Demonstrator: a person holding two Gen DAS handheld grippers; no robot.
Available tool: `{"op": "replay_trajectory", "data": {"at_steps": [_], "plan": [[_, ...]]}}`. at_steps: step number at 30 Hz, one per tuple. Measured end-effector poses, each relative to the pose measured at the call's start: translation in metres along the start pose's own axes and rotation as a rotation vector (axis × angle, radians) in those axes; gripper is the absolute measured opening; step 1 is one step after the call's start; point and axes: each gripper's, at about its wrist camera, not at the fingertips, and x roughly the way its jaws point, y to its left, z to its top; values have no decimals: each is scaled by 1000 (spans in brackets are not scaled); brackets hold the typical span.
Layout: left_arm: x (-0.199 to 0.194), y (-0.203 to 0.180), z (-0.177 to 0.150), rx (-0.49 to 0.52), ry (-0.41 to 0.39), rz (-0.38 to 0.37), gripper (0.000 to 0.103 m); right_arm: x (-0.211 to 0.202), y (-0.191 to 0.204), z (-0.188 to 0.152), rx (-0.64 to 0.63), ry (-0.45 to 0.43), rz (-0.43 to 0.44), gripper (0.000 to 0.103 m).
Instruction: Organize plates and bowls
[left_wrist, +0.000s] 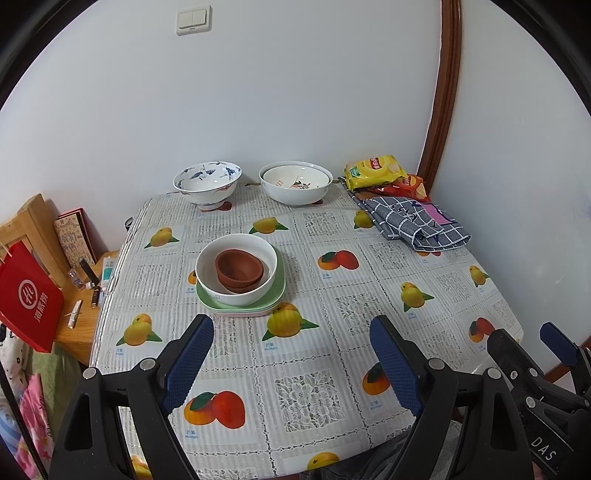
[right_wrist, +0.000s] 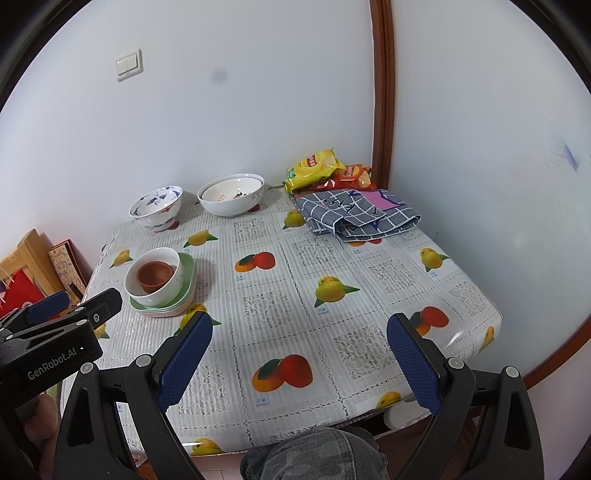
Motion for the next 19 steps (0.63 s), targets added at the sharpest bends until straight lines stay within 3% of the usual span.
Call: {"op": "replay_trajectory", "data": {"at_steps": [19], "plan": [[-1, 1, 2, 5, -3, -6, 86, -4, 1, 1, 6, -11, -1, 95]]}}
